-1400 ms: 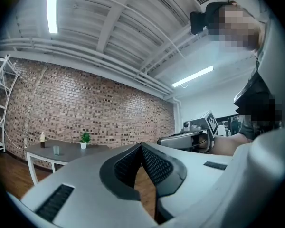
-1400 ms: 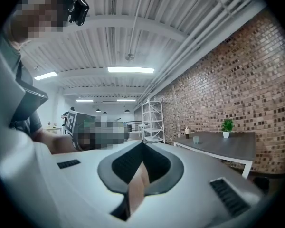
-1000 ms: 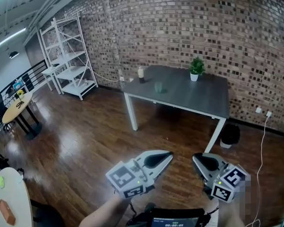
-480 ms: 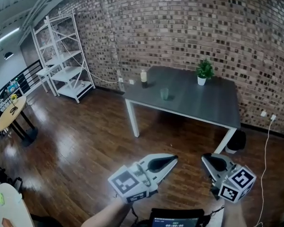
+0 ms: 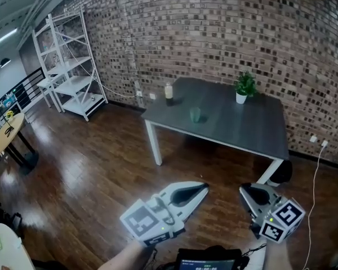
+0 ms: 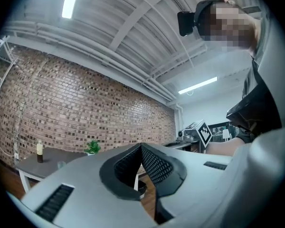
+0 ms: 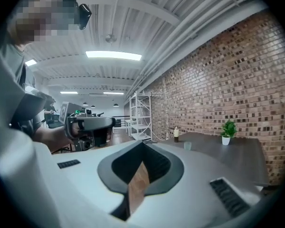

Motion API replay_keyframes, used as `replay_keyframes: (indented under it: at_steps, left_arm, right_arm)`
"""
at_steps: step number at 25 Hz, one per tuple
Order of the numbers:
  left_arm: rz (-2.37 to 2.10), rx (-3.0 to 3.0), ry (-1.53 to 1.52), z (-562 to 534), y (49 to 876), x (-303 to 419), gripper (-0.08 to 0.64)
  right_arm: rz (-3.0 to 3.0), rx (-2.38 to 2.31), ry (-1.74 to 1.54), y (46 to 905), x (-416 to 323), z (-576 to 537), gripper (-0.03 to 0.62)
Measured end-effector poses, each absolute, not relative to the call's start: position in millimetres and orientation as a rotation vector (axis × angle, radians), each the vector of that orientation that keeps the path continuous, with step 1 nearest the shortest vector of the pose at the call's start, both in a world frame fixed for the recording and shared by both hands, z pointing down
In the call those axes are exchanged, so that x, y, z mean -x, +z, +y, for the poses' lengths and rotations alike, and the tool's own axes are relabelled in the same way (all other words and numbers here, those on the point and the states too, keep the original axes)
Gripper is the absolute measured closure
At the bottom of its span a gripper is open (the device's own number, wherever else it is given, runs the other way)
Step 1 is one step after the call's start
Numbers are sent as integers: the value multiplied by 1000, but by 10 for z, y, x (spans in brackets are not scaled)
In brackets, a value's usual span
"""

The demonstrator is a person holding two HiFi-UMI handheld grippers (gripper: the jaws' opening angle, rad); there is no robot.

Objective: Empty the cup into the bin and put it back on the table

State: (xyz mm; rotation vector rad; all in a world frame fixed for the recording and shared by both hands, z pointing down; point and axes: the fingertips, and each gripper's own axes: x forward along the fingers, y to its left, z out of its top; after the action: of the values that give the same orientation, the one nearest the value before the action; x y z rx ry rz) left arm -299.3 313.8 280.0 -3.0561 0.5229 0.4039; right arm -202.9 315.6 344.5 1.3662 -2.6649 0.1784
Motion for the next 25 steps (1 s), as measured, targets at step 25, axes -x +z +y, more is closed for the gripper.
replay_keyframes:
  at_steps: [25]
  left_arm:
    - [667, 3041, 181, 846, 3355, 1896, 569]
  right_arm:
    - [-2783, -1196, 251, 3617, 1053, 978, 588]
